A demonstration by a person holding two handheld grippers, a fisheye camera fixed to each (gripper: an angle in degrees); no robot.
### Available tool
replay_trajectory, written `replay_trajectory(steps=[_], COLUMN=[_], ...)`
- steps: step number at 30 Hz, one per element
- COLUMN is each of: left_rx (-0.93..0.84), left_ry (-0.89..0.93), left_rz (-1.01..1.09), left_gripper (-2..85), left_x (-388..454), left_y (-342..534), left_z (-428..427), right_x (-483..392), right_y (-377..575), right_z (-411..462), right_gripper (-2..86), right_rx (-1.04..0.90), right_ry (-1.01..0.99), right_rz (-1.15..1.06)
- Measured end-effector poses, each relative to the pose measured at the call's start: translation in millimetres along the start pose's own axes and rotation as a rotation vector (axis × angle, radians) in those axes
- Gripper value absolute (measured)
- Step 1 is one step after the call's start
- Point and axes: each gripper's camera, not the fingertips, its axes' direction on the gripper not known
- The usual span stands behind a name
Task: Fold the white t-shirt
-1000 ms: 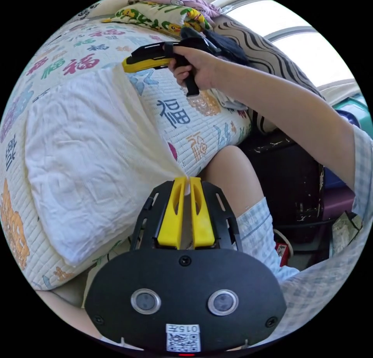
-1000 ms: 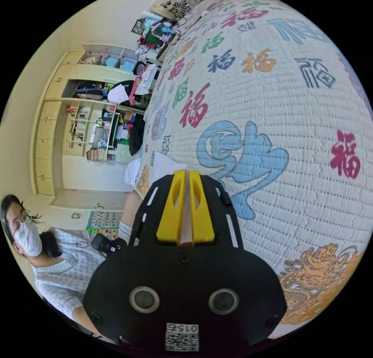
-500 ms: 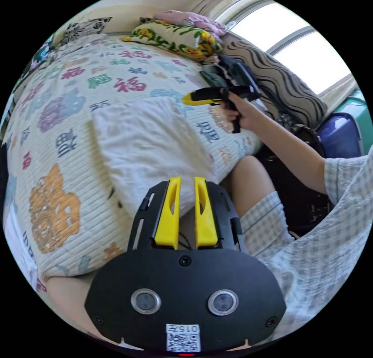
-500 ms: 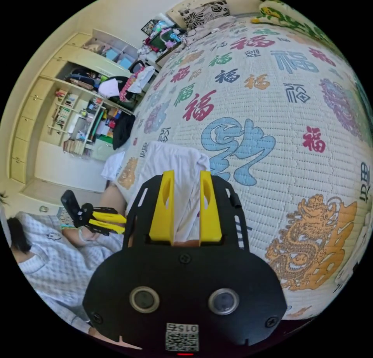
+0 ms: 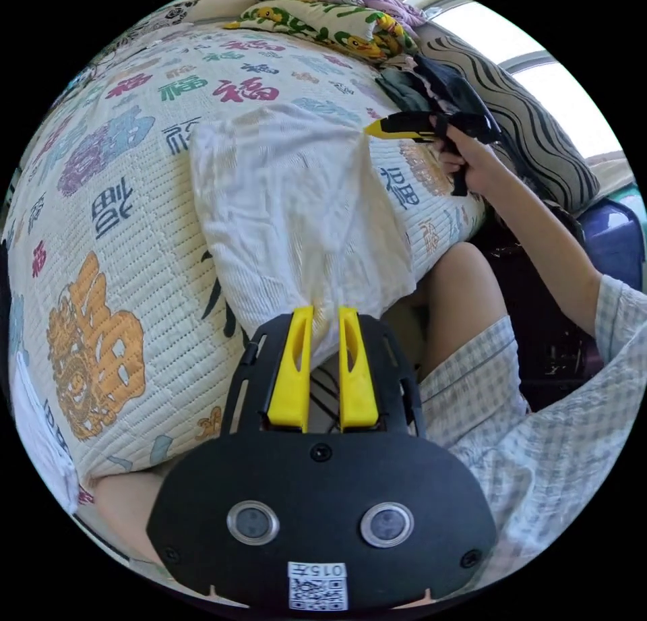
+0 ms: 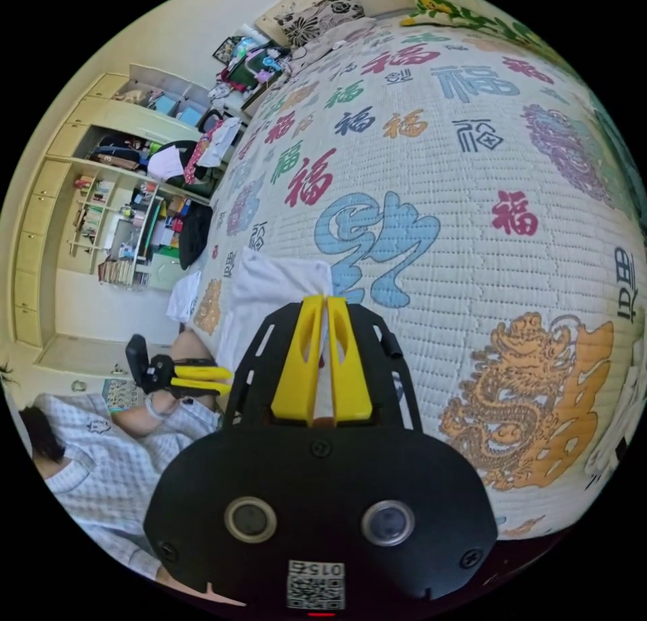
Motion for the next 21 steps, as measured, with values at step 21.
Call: replay_trajectory(steps=[21], left_rx=[-0.031], left_ry=[-0.221], left_rz=[0.354], left_gripper=[0.4], left_x=[-6.0], left_y=[-230.6], left_z=[50.7], right_x=[-21.0], right_y=[152.1], right_z=[1.9], right_gripper=[-0.1], right_rx=[-0.053], right_ry=[0.097], right_rz=[0.072])
